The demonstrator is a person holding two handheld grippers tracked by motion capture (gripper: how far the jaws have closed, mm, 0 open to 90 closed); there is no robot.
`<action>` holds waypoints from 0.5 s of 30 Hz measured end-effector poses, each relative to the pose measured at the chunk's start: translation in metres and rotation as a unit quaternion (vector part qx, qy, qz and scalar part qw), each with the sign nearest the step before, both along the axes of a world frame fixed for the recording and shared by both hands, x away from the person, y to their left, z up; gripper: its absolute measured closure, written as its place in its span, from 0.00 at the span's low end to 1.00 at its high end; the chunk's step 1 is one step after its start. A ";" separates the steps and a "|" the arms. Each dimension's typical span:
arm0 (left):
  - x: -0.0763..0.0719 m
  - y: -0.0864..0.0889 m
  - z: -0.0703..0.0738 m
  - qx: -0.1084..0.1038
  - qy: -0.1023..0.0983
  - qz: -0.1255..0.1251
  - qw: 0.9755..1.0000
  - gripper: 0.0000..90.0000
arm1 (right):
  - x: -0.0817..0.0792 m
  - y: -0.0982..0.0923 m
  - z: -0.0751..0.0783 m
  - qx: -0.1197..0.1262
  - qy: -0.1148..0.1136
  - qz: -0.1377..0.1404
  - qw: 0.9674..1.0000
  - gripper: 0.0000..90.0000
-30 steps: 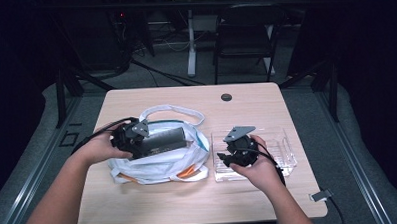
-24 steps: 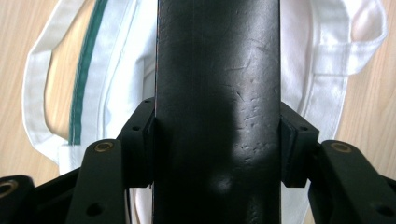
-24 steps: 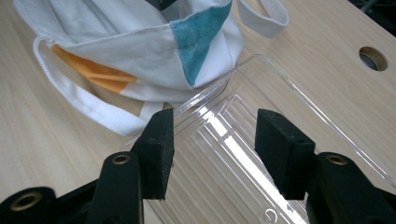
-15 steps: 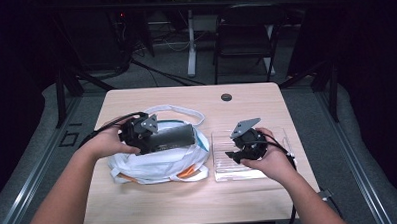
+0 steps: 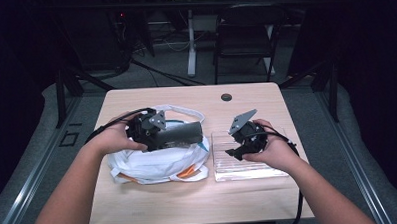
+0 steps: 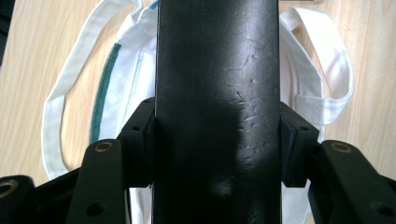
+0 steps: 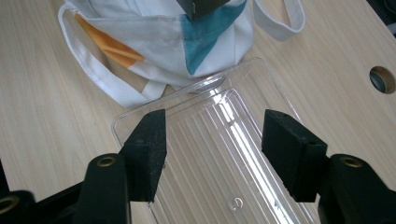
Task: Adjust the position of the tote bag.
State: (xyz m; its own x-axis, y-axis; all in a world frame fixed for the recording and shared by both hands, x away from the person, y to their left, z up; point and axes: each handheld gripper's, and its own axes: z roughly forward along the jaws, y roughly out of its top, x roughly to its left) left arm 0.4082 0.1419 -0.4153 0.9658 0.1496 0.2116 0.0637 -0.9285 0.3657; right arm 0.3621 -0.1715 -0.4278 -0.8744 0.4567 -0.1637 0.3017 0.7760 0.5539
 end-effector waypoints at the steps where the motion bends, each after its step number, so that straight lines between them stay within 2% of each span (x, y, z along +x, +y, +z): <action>1: 0.000 -0.001 0.000 0.002 -0.001 -0.002 1.000 0.48 | 0.001 0.001 0.002 -0.002 -0.001 0.001 1.000 0.44; 9: -0.002 -0.008 0.006 0.000 -0.005 -0.008 1.000 0.48 | 0.008 0.009 0.020 -0.017 -0.013 0.025 0.999 0.39; 14: -0.002 -0.013 0.005 0.005 -0.003 -0.015 1.000 0.48 | 0.011 0.017 0.025 -0.003 -0.011 0.031 0.999 0.39; 15: -0.002 -0.014 0.004 0.004 -0.004 -0.014 1.000 0.48 | 0.012 0.018 0.027 -0.009 -0.007 0.035 0.999 0.40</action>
State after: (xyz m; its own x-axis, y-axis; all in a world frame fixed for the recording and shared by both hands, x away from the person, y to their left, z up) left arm 0.4059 0.1276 -0.4109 0.9682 0.1198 0.2196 0.0343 -0.9331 0.3581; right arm 0.3740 -0.1534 -0.4009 -0.9015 0.3919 -0.1839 0.2393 0.8051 0.5427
